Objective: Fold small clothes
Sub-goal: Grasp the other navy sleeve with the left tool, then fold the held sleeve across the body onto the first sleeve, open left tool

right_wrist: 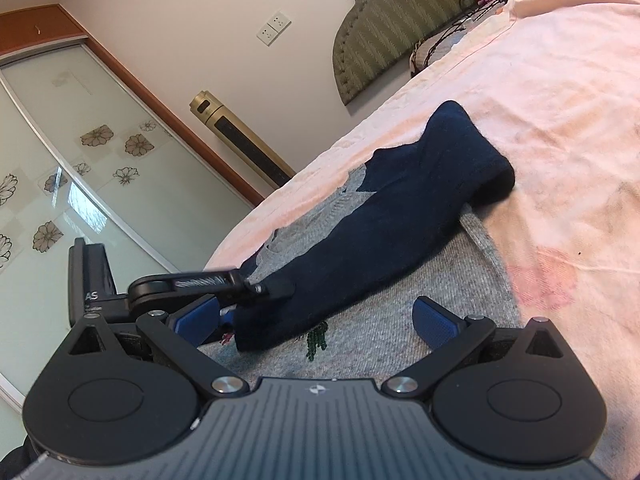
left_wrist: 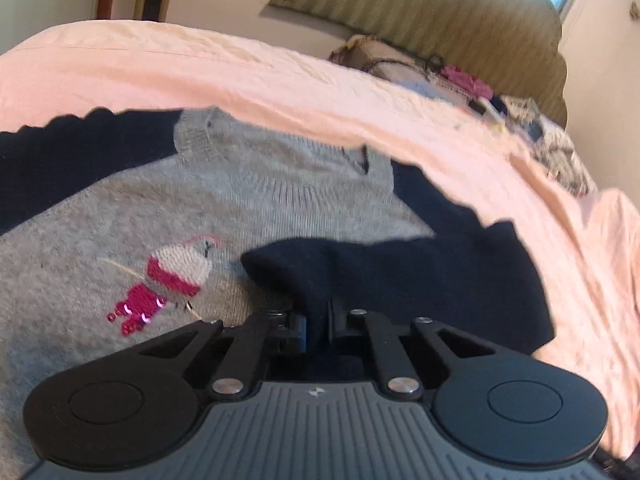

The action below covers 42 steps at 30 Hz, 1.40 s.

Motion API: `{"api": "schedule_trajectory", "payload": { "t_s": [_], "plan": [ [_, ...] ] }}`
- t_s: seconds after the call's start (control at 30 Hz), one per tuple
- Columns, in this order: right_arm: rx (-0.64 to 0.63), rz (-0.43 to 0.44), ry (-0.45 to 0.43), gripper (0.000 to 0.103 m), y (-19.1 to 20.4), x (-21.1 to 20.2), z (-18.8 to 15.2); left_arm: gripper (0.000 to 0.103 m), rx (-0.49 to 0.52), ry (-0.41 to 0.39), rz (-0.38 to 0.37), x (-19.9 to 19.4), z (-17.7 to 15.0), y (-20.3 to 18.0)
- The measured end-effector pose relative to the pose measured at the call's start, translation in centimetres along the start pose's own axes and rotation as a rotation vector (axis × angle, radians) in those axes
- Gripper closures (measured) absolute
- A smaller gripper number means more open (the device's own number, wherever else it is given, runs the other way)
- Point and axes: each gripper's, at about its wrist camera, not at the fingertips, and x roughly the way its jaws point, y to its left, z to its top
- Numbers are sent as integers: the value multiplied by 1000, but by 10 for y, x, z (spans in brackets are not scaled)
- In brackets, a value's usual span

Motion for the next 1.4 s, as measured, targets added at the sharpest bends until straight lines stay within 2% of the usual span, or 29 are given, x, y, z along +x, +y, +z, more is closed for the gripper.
{"api": "schedule_trajectory", "payload": {
  "t_s": [0.07, 0.2, 0.33, 0.4, 0.47, 0.53, 0.6, 0.67, 0.7, 0.77, 0.8, 0.87, 0.93, 1.0, 1.03, 1.07, 1.13, 1.2, 1.27, 1.33, 1.4],
  "plan": [
    [0, -2, -1, 0, 0, 0, 0, 96, 38, -47, 19, -15, 6, 0],
    [-2, -5, -2, 0, 0, 0, 0, 96, 91, -115, 133, -44, 18, 22],
    [-4, -7, -1, 0, 1, 1, 0, 96, 98, -72, 281, -36, 18, 59],
    [-7, -10, 1, 0, 1, 2, 0, 96, 107, -19, 283, -23, 9, 71],
    [-13, -22, 2, 0, 3, 2, 1, 92, 163, -61, 307, -26, 1, 66],
    [-57, -37, -22, 0, 13, -2, 6, 90, 122, -83, 300, -39, 4, 68],
    [-77, -24, -64, 0, 23, -6, 20, 86, 53, -171, 281, -62, 6, 76],
    [-37, -13, -77, 0, 29, -1, 45, 74, 0, -254, 265, -79, 4, 81],
    [-16, -13, -67, 0, 30, 7, 58, 69, -29, -268, 214, -82, 2, 83],
    [-6, -45, -42, 0, 31, 32, 80, 67, -61, -248, 89, -75, 3, 79],
    [-17, -63, -29, 0, 31, 49, 87, 67, -66, -226, 61, -68, 3, 77],
    [-46, -111, 0, 0, 28, 82, 97, 67, -56, -159, 83, -46, 3, 73],
    [-90, -216, 39, 0, 21, 111, 97, 67, -56, -107, 118, -28, -1, 77],
    [-130, -323, 86, 0, 7, 129, 89, 67, -18, -138, 116, -29, -5, 78],
    [-205, -351, 53, 0, 6, 128, 83, 67, -15, -142, 108, -29, -6, 80],
    [-253, -388, 62, 0, 5, 130, 78, 67, -3, -148, 104, -29, -7, 81],
    [-218, -355, 47, 0, -1, 125, 79, 67, 37, -146, 105, -31, -9, 79],
    [-223, -360, 44, 0, -1, 126, 78, 66, 13, -153, 106, -44, -8, 82],
    [-249, -374, 51, 0, 3, 128, 75, 53, -40, -207, 104, -62, -8, 96],
    [-245, -372, 44, 0, 4, 128, 75, 14, -100, -306, 145, -93, -11, 122],
    [-222, -356, 26, 0, 2, 124, 75, 10, -196, -417, 219, -124, -10, 162]
  ]
}}
